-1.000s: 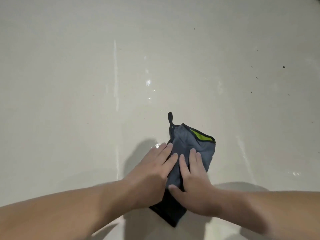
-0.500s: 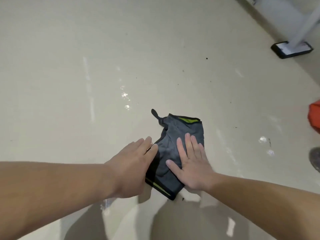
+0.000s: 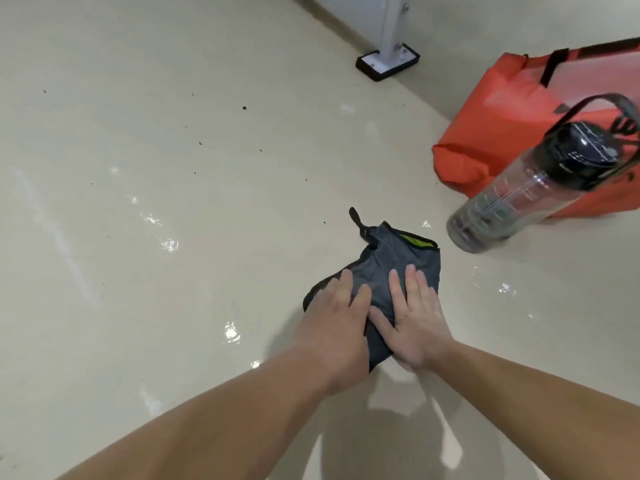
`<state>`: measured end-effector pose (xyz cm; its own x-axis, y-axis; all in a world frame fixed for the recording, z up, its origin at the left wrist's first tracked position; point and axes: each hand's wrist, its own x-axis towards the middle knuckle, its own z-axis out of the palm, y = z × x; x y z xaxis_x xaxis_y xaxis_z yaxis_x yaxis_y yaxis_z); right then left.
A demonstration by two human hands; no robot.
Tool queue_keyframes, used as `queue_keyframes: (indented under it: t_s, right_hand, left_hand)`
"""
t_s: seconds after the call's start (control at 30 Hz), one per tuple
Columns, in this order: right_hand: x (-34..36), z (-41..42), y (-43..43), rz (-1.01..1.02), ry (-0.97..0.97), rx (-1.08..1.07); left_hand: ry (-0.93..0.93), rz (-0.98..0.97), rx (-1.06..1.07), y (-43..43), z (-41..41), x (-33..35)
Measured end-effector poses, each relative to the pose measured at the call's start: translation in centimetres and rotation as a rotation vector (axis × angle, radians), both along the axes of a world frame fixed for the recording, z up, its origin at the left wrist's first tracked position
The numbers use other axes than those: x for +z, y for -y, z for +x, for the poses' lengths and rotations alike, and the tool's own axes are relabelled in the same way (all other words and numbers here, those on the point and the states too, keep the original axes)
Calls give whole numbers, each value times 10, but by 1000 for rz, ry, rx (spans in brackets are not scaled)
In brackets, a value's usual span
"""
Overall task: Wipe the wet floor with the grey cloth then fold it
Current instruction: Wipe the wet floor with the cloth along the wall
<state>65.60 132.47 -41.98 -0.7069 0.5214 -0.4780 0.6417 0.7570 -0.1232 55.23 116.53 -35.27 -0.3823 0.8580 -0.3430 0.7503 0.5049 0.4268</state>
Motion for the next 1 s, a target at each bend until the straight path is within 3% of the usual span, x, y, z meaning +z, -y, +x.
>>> queue_keyframes:
  t_s: [0.2,0.33,0.5,0.63,0.73,0.83,1.0]
  right_hand:
    - [-2,52,12,48,110,-412]
    - [-8,48,32,102,61,-614]
    - [-13,34,78,85,31,-576]
    - [2,32,117,104,264,-359]
    - [22,46,163,21,380,-214]
    - [35,60,214,-82,522,-119]
    - [77,69,228,-127,391,-225]
  left_hand:
    - [-73,-46,-95,12,-1,-10]
    - [-65,-97,-89,25,-14,-7]
    - [-235,-185,-350,59,-43,3]
    - [-311,-191,-493,79,-67,7]
    - [-263,-99,-460,99,-69,0]
    - [-247,-150,-556,124,-60,-8]
    - [-311,-144,-721,128,-48,-12]
